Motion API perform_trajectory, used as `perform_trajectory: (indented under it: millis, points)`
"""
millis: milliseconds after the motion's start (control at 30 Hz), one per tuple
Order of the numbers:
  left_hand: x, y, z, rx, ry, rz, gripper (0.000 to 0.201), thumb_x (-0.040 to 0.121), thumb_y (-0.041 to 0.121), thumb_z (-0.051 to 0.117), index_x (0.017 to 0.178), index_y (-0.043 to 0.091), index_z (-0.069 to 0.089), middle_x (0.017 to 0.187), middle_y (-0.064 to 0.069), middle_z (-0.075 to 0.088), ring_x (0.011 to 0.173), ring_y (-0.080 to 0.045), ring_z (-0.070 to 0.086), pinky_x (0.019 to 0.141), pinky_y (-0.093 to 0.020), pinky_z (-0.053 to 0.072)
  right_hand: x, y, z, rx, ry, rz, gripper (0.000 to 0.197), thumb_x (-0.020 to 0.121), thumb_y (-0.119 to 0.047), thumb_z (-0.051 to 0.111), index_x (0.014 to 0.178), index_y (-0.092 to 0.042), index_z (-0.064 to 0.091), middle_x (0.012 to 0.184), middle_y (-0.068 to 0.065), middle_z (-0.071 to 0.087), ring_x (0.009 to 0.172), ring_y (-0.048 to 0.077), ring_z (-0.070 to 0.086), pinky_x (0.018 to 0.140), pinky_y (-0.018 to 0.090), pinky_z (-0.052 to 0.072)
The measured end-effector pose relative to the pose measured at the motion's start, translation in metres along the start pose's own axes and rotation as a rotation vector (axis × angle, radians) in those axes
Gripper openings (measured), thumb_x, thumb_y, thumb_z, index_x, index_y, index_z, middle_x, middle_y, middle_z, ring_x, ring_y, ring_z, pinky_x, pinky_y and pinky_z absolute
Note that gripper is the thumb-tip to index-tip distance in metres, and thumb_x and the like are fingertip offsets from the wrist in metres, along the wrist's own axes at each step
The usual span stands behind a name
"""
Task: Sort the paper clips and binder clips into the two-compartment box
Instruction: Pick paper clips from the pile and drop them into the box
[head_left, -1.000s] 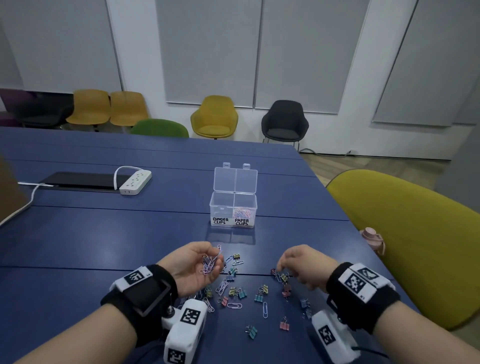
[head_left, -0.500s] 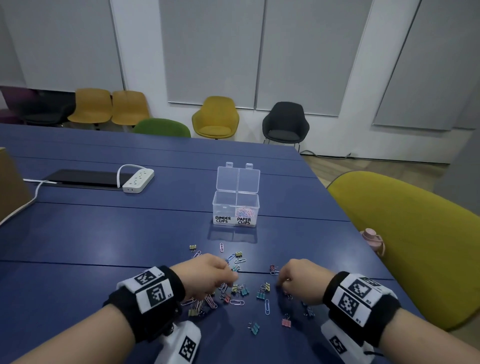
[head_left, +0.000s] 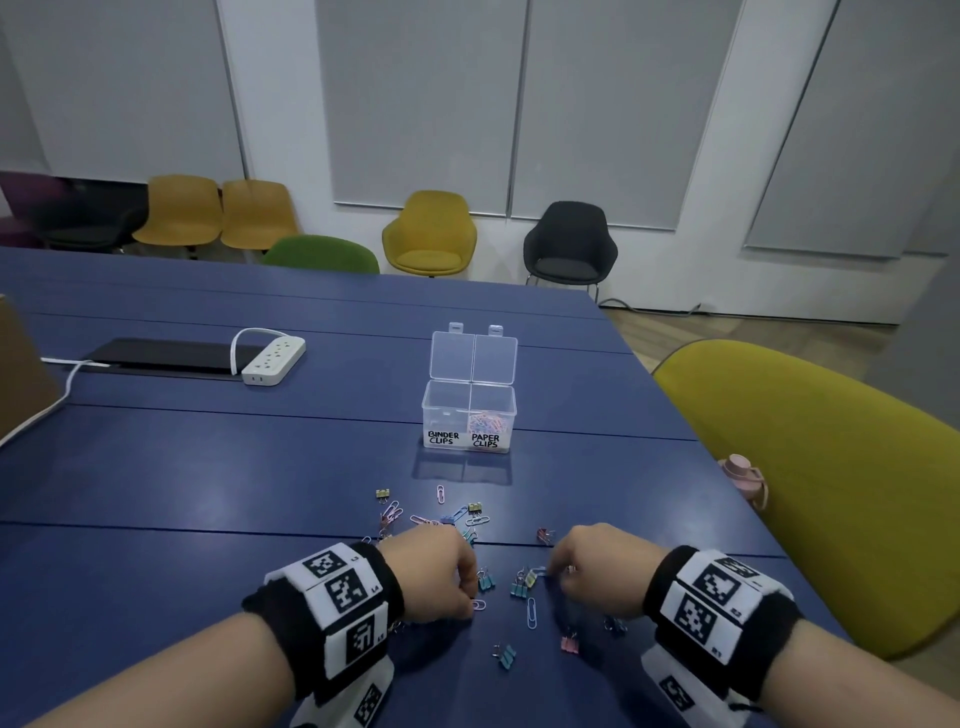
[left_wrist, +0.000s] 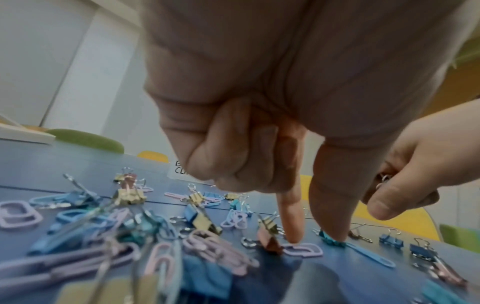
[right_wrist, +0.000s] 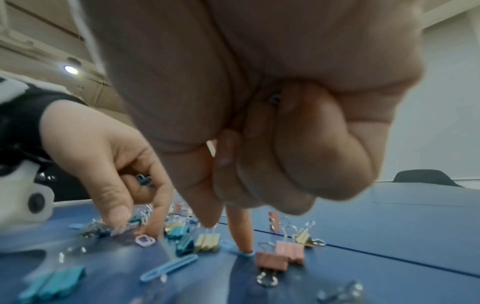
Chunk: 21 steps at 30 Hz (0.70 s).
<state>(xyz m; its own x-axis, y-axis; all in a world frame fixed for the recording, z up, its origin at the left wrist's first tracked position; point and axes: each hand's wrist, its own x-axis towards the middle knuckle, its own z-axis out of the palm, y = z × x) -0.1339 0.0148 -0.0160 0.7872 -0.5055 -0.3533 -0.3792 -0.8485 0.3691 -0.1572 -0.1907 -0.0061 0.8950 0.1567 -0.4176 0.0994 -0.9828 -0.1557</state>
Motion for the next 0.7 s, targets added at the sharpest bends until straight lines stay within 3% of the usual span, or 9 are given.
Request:
perform_trajectory:
  millis: [100,200,267,367,467,567,700]
  points:
    - [0.002,0.006,0.001,0.058,0.010,0.022,0.015,0.080,0.027,0.066,0.092,0.019,0.071,0.083,0.001,0.065,0.076,-0.014,0.058,0.073,-0.025,0.049,-0.004,-0.002,0.000,0.014,0.001,-0.052,0.033,0.086,-0.014,0.047,0.108,-0.018,0.070,0.114,0.004,0.069,0.104,0.023,0.063,0.090,0.034,0.053]
    - [0.005,0.013,0.005,0.144,0.014,0.028,0.004,0.081,0.024,0.064,0.078,0.023,0.066,0.081,0.002,0.065,0.076,-0.012,0.055,0.070,-0.025,0.046,-0.003,-0.006,0.001,0.001,0.036,-0.058,0.022,0.083,-0.026,0.058,0.095,-0.012,0.070,0.102,0.008,0.071,0.088,0.023,0.063,0.074,0.031,0.051]
    - [0.006,0.018,0.008,0.218,0.006,0.014,0.005,0.082,0.022,0.063,0.077,0.023,0.064,0.078,0.003,0.060,0.075,-0.017,0.054,0.069,-0.026,0.046,0.000,-0.011,0.003,-0.023,0.046,-0.033,0.031,0.077,-0.038,0.067,0.091,-0.011,0.064,0.096,0.007,0.068,0.083,0.024,0.059,0.068,0.032,0.047]
    - [0.008,0.021,0.010,0.286,-0.012,-0.004,0.013,0.083,0.022,0.062,0.087,0.012,0.069,0.079,-0.002,0.059,0.076,-0.023,0.054,0.070,-0.030,0.047,0.003,-0.019,0.007,-0.087,0.040,0.010,0.049,0.067,-0.054,0.073,0.089,-0.016,0.049,0.088,0.003,0.056,0.081,0.027,0.056,0.067,0.033,0.047]
    - [0.009,0.021,0.011,0.331,-0.033,-0.002,0.021,0.086,0.025,0.061,0.094,0.007,0.069,0.082,-0.005,0.059,0.086,-0.028,0.063,0.072,-0.033,0.049,0.008,-0.024,0.008,-0.128,0.023,0.025,0.043,0.073,-0.047,0.072,0.087,-0.014,0.048,0.086,0.004,0.052,0.077,0.026,0.052,0.061,0.029,0.042]
    - [0.008,0.022,0.012,0.353,-0.031,-0.012,0.023,0.089,0.025,0.058,0.098,0.006,0.068,0.087,-0.007,0.061,0.091,-0.029,0.063,0.072,-0.033,0.047,0.015,-0.023,0.009,-0.093,0.005,0.028,0.037,0.077,-0.033,0.071,0.063,-0.013,0.043,0.078,0.008,0.053,0.071,0.027,0.051,0.051,0.025,0.036]
    - [0.006,0.020,0.013,0.331,-0.048,-0.018,0.015,0.090,0.022,0.053,0.083,0.010,0.061,0.081,-0.008,0.055,0.079,-0.030,0.057,0.068,-0.032,0.044,0.018,-0.023,0.008,-0.058,-0.010,0.038,0.041,0.077,-0.021,0.069,0.055,-0.011,0.036,0.058,0.006,0.039,0.066,0.026,0.044,0.047,0.024,0.030]
